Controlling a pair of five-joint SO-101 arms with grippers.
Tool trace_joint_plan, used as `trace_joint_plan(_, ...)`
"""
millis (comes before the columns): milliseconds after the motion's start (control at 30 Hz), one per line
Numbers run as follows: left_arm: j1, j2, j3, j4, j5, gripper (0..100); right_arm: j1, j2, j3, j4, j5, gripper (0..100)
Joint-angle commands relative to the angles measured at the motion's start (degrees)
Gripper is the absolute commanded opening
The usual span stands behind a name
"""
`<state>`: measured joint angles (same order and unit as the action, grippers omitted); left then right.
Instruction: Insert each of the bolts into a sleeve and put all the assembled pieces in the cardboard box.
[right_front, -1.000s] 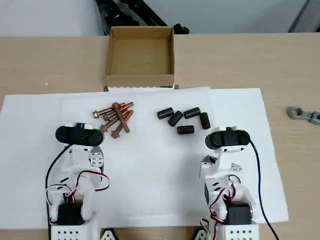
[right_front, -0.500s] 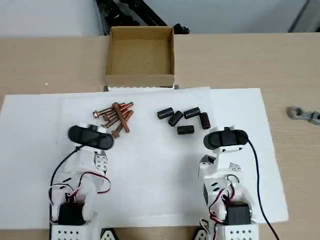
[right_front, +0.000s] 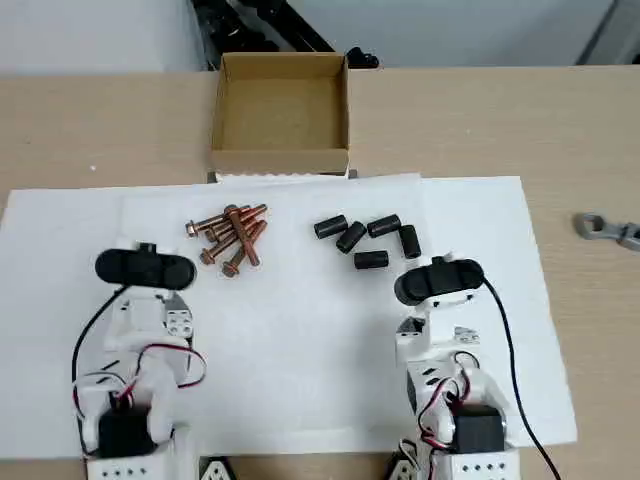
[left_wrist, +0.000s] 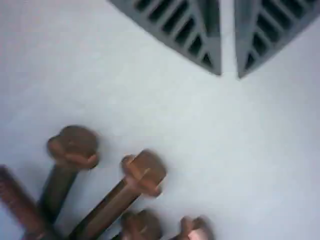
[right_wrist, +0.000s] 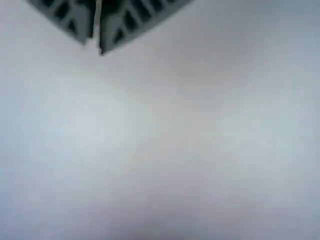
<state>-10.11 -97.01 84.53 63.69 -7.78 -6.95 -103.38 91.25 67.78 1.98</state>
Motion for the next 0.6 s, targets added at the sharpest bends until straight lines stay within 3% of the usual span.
trace_joint_plan(0, -1.76, 9.05, -7.60, -2.90, -2.20, 0, 2.68, 1.89, -4.48, 1.54, 3.96, 0.4)
trace_joint_plan(267, -0.70, 41.85, -38.81, 0.79, 2.46, 0, 3.38, 24.92, -24.88, 3.03, 9.05, 0.4)
trace_joint_plan(567, 9.23, 62.59, -62.02, 7.91, 14.77, 0, 3.30, 52.70, -54.24, 6.73, 8.97, 0.4)
